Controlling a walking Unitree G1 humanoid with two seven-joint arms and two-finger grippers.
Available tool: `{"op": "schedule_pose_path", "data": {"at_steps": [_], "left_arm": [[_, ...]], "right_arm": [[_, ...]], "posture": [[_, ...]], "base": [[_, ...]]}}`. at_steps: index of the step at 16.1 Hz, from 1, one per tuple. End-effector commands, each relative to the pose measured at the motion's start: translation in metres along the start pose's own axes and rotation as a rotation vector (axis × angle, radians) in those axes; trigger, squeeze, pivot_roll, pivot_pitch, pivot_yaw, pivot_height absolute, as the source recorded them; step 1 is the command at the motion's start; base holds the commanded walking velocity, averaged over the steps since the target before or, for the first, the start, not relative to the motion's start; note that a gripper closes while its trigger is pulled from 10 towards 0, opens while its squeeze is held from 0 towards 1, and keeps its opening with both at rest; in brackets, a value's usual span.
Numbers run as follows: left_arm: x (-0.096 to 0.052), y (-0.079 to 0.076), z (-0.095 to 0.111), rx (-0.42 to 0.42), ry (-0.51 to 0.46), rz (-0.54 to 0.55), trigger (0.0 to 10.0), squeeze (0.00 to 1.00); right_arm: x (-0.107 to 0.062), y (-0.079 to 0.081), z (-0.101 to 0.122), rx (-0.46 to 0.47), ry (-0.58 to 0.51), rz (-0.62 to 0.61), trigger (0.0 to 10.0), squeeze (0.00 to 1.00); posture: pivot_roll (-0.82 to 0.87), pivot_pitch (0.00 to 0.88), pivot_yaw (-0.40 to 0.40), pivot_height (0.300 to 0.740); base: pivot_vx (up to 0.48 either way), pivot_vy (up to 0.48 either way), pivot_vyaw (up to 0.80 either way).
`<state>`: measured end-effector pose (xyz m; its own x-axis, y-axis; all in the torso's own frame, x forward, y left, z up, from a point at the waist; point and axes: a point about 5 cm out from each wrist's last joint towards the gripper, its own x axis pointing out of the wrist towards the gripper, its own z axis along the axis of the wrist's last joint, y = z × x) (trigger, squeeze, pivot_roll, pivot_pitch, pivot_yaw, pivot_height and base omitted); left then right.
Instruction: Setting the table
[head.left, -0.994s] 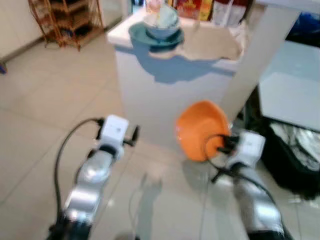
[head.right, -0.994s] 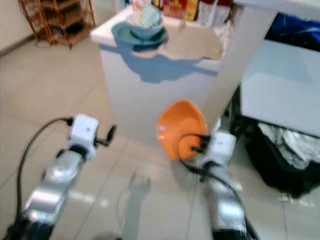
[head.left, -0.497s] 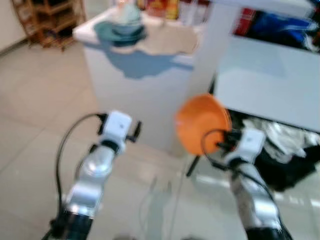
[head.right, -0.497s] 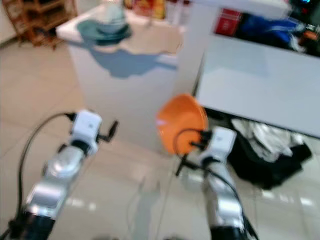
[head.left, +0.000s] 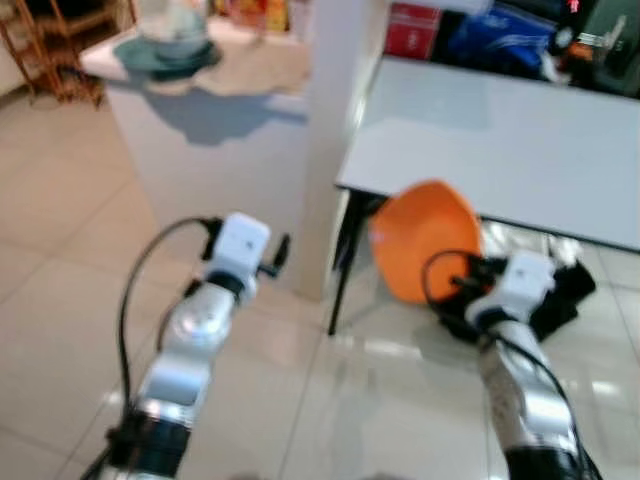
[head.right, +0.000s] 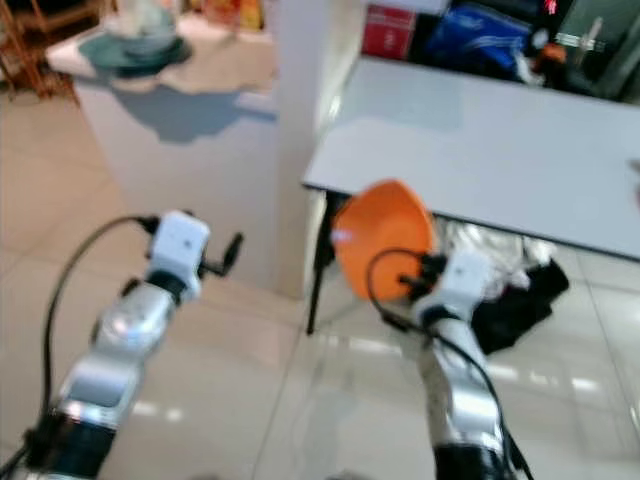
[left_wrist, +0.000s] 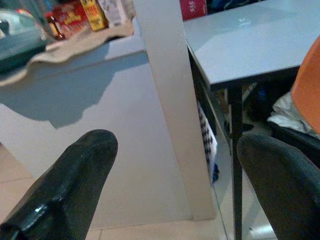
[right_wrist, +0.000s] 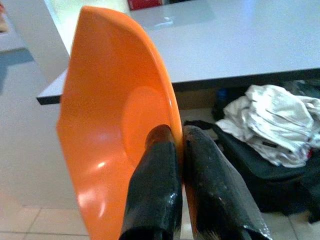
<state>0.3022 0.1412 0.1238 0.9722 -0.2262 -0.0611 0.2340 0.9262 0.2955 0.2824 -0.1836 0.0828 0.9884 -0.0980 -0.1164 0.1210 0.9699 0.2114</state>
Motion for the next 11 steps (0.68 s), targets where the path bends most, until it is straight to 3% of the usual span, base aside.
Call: {"op": "schedule_pose_path", "data": {"at_steps": [1, 10, 11], "left_arm": [[0.002, -0.006, 0.004, -0.002, -0.013, -0.019, 10.0, 0.00], [0.003, -0.012, 0.006, -0.018, -0.027, -0.042, 10.0, 0.00], [0.003, -0.012, 0.005, -0.048, -0.016, -0.039, 10.0, 0.00]], "right_arm": [[0.002, -0.007, 0.013, 0.001, -0.057, -0.020, 10.0, 0.00], [0.000, -0.018, 0.016, 0.011, -0.075, -0.064, 10.0, 0.00], [0.000, -0.017, 0.017, 0.018, -0.076, -0.060, 10.0, 0.00]], "posture": [[0.05, 0.018, -0.024, 0.740], [0.03, 0.041, -0.019, 0.740], [0.03, 0.041, -0.019, 0.740]], "base": [[0.000, -0.480, 0.00], [0.000, -0.480, 0.00], [0.000, 0.000, 0.00]]}}
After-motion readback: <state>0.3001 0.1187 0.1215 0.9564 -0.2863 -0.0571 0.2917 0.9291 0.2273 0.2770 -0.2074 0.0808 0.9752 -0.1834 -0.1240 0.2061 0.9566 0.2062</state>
